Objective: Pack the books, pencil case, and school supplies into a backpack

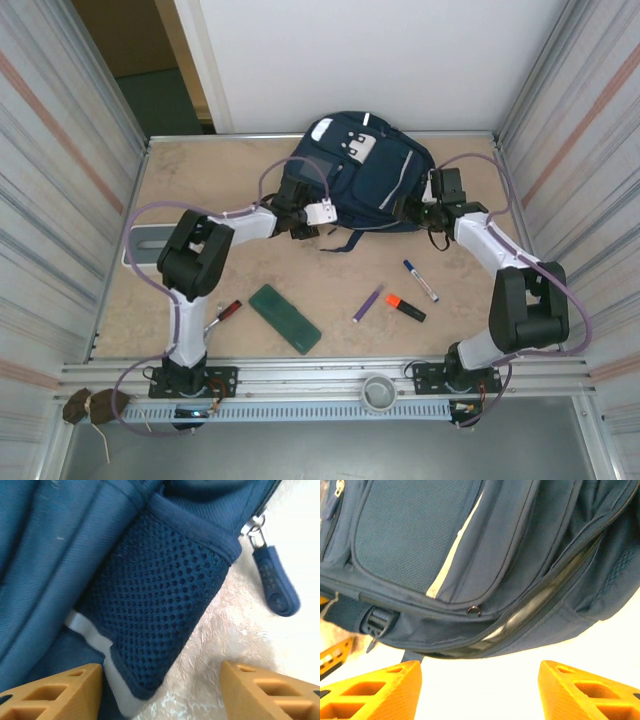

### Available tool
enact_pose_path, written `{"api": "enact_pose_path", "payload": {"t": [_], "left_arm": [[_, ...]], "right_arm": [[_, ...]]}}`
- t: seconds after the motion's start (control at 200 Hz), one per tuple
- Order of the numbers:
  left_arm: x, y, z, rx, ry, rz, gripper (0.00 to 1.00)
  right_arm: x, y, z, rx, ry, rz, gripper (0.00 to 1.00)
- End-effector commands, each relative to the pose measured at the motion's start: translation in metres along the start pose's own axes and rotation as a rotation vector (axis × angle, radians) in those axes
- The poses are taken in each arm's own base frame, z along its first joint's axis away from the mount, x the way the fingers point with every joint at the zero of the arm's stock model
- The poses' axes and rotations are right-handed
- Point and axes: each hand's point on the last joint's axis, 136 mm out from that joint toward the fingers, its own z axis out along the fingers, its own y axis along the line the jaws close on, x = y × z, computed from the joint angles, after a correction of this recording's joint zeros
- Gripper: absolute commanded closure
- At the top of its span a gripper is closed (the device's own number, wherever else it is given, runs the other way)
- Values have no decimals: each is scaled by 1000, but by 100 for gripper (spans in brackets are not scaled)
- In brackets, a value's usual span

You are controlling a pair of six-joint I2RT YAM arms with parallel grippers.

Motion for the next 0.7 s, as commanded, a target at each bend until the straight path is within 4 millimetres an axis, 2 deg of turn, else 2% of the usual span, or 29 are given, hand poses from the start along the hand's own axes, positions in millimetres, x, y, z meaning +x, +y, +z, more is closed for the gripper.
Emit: {"api": "enact_pose_path", "payload": {"t": [0.0, 0.07, 0.16, 0.331, 0.516, 0.696], "left_arm": [[-8, 19, 6, -75, 8, 109, 45], [-12, 26, 6, -114, 5, 101, 55], [-19, 25, 5, -116, -20, 74, 68], [-38, 27, -10, -61, -88, -12, 100], [-69, 37, -47, -2, -193, -140, 100], [-87, 45, -68, 42, -242, -200, 100]], "right_arm": [[14, 16, -12, -87, 37, 23, 38], [23, 26, -11, -118, 61, 18, 38], [32, 38, -10, -147, 79, -13, 38], [37, 57, -9, -250, 70, -45, 39], [46, 93, -5, -358, 2, -161, 41], [52, 119, 3, -337, -160, -275, 46]]}}
